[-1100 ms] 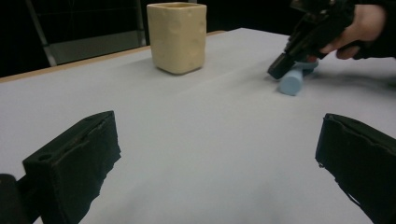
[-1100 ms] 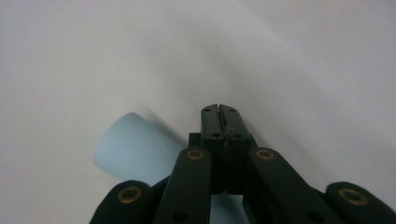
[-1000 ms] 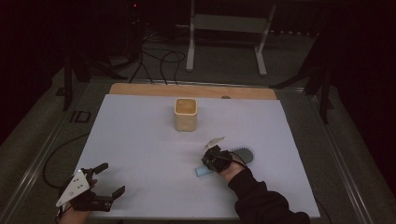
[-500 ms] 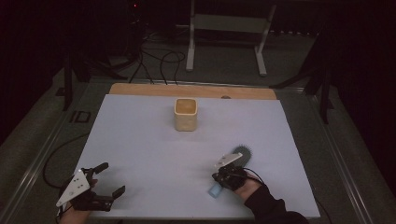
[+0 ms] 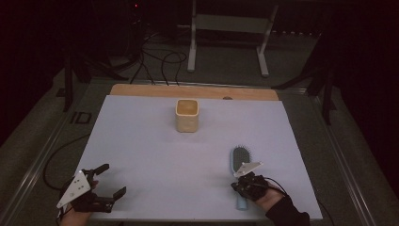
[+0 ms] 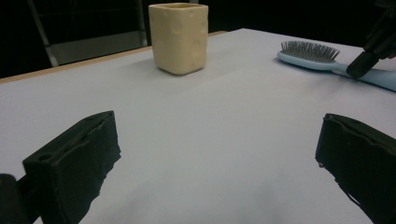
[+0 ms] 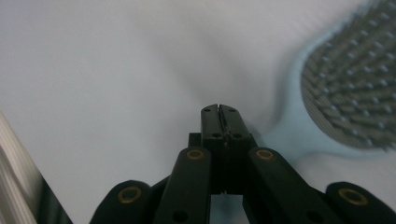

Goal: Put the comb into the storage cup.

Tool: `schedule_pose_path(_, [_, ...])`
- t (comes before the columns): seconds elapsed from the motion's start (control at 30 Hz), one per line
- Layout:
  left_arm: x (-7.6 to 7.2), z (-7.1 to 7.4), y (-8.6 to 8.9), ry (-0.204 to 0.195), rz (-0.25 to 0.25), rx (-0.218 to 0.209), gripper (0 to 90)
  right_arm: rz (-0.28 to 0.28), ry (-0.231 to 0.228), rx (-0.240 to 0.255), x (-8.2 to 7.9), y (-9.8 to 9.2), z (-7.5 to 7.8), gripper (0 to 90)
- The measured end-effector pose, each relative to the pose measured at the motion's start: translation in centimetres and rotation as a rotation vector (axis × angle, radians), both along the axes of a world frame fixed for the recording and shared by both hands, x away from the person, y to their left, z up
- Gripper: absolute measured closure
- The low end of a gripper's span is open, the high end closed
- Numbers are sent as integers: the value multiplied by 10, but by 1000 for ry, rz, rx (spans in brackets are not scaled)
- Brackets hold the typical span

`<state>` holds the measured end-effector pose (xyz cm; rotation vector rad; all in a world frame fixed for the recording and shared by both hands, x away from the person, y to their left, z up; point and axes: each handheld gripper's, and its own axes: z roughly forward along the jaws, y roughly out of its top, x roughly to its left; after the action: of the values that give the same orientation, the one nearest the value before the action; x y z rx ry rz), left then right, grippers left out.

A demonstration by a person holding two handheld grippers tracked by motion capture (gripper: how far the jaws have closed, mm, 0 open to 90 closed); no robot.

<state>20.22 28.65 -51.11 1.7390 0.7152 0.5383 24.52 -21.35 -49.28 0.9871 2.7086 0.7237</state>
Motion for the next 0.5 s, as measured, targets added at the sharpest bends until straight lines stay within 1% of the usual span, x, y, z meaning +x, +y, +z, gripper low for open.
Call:
schedule_pose_path(0.03, [0, 0, 0, 2, 0, 4, 0, -7, -1, -2, -1, -2, 0, 900])
schedule_pose_path(0.07, [0, 0, 0, 0, 1, 5, 0, -24, -2, -7, -1, -10, 1, 900])
schedule_pose_path(0.1, [0, 0, 0, -2, 3, 0, 0, -24, -2, -7, -1, -10, 1, 900])
schedule_pose_path(0.13, [0, 0, 0, -1, 3, -5, 0, -35, -5, -20, -1, -17, 1, 900])
schedule_pose_path(0.17, [0, 0, 0, -1, 3, -5, 0, -35, -5, -20, -1, -17, 1, 900])
schedule_pose_path(0.23, [0, 0, 0, 1, 1, 4, 0, -50, -13, -35, -1, -24, 1, 900])
schedule_pose_path(0.37, [0, 0, 0, -1, 1, 3, 0, -93, -21, -42, 1, -38, 2, 900])
schedule_pose_path(0.47, [0, 0, 0, -3, 2, 6, 0, -116, -23, -46, 3, -48, 3, 900])
schedule_pose_path(0.5, [0, 0, -1, -3, 2, 1, 0, -111, -23, -50, 3, -51, 4, 900])
